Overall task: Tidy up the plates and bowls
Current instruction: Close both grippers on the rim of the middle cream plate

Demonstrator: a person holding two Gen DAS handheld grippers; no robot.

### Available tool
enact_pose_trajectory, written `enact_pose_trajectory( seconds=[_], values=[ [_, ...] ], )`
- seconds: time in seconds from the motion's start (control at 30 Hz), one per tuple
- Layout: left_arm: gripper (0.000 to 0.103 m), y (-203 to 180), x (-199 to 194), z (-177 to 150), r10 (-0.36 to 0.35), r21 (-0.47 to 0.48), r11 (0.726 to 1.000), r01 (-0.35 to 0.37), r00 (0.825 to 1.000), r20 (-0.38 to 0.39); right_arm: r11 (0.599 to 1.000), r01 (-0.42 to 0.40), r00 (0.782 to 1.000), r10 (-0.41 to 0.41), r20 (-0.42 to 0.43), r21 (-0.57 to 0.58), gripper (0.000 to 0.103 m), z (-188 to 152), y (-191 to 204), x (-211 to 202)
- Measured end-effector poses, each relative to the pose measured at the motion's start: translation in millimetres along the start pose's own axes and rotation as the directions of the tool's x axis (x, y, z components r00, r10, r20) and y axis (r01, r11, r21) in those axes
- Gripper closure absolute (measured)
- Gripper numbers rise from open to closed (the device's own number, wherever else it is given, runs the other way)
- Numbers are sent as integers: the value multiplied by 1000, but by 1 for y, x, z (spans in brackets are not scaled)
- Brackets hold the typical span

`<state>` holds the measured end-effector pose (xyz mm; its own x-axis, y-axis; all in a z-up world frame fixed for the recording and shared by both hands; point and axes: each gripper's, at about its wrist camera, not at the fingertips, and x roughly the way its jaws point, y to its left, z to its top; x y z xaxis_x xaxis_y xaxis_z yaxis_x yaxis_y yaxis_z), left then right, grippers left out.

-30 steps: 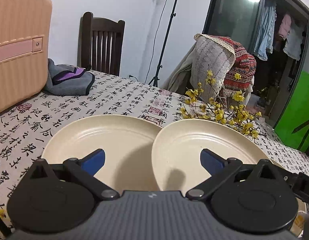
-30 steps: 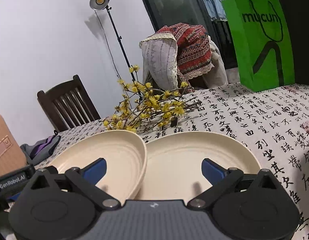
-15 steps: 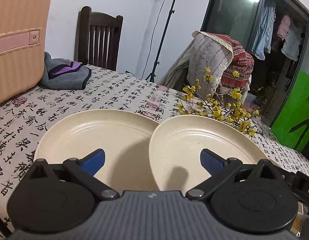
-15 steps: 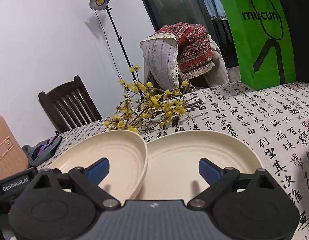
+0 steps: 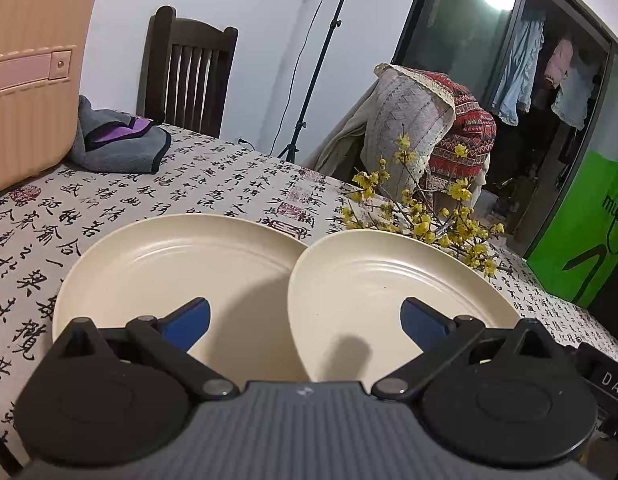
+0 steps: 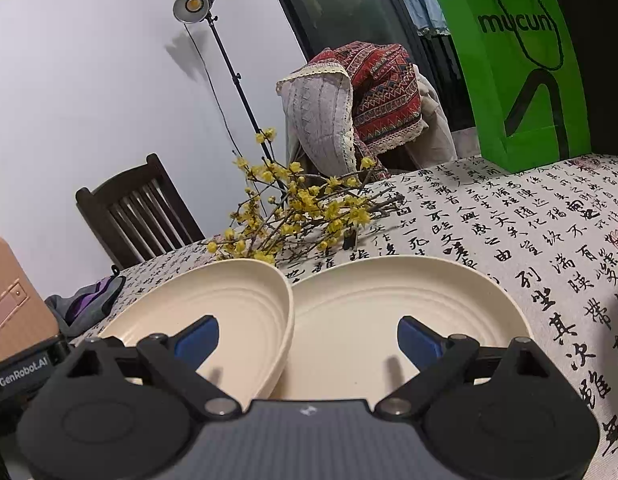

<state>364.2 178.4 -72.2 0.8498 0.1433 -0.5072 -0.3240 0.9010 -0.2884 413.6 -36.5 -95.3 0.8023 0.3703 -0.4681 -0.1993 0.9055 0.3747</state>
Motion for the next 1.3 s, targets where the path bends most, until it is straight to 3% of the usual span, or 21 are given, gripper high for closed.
enact_pose_trajectory(
  seconds=[0.37, 0.47, 0.63, 0.97, 1.07, 1.3],
  values=[
    [1, -4, -3, -1, -6, 20, 1000, 5, 1000, 10, 1000, -20, 999, 20, -38, 2, 20, 0, 1, 6],
    [5, -5, -3, -1, -11, 26, 1000, 10, 1000, 8, 1000, -25, 998, 24, -50, -6, 22, -1, 2, 7],
    [20, -7, -1, -1, -18, 38, 999, 18, 1000, -5, 1000, -29, 998, 29, -58, -1, 28, 0, 1, 8],
    [35, -9, 0, -2, -10, 47, 999, 10, 1000, -10, 999, -42, 995, 42, -87, 7, 43, 0, 1, 12],
    [43, -8, 1, -1, -13, 44, 999, 13, 1000, -14, 999, -36, 996, 36, -86, 4, 44, -1, 1, 12],
    [66, -6, 3, -2, -23, 40, 999, 25, 999, -30, 998, -58, 995, 57, -81, -6, 59, -2, 3, 9]
  ],
)
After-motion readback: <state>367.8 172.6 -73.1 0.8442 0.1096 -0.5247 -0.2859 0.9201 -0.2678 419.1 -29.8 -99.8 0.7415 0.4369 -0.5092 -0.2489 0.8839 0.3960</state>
